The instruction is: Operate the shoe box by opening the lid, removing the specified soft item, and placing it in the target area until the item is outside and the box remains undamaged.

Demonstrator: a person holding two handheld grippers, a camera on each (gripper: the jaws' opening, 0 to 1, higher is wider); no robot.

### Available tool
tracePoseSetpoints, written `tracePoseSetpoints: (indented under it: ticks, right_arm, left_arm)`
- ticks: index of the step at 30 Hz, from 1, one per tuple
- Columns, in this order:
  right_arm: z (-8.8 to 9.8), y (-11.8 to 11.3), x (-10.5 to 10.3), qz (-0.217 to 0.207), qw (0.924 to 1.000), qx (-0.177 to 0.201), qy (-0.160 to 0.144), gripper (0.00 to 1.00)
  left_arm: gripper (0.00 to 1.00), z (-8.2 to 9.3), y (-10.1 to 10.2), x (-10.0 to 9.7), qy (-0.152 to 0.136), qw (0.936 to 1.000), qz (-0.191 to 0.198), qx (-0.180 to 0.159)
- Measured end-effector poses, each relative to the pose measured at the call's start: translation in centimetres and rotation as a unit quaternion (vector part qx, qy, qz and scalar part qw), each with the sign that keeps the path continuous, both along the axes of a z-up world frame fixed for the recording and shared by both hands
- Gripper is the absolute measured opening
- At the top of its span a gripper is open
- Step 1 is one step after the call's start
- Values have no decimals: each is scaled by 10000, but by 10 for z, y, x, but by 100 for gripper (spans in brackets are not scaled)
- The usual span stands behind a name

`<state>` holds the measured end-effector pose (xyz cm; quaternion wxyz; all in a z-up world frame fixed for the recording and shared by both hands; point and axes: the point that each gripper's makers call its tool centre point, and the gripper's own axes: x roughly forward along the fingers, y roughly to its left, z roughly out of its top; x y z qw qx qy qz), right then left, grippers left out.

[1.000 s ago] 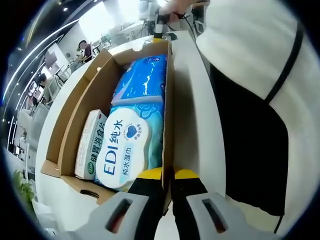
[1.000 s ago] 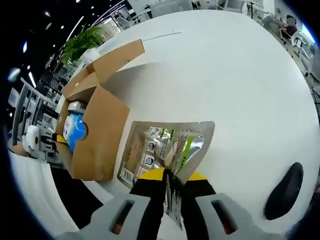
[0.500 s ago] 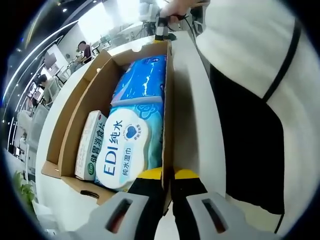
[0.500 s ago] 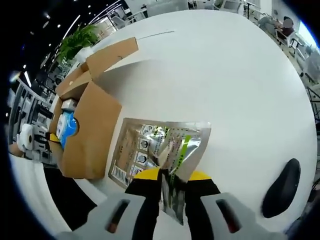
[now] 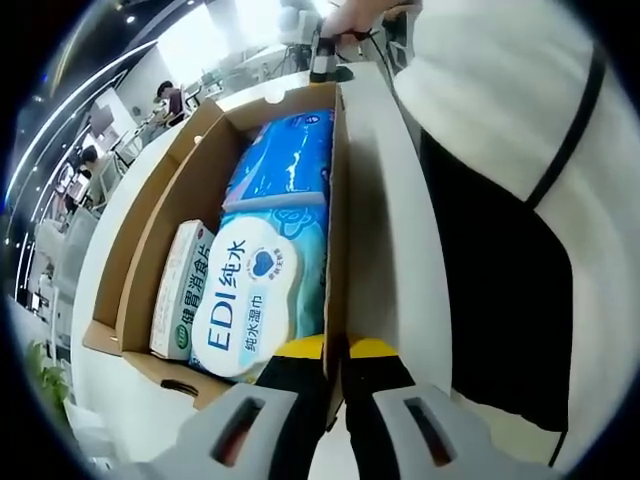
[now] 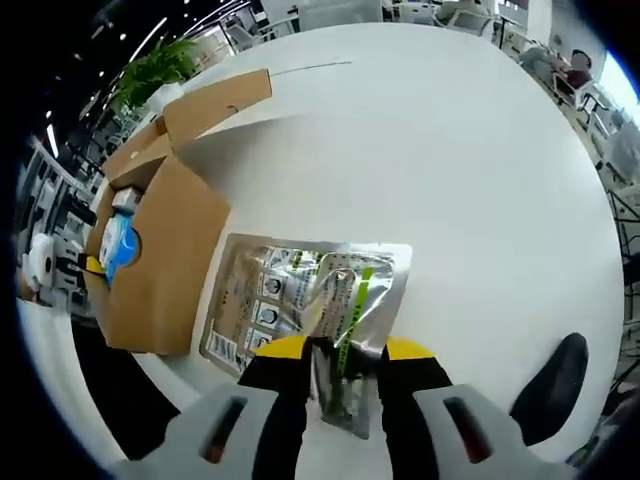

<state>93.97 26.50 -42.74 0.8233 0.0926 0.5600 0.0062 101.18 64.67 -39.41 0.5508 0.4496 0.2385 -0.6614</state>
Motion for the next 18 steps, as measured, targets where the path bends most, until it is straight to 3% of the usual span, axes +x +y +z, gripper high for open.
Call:
tracePoseSetpoints:
  ticks: [4, 13, 18]
  right_arm:
    - [0, 0, -11, 8, 9999, -123, 59, 27]
    - [16, -10, -7, -140, 9995, -220, -156, 37]
    - [36, -21, -1, -271, 9958, -716, -506, 46]
  left_arm:
    - [4, 0, 0, 0, 49, 10000, -22, 28]
    - [3, 1, -1, -1, 100, 9999, -14, 55]
    - [3, 1, -1, -1, 109, 9999, -38, 60]
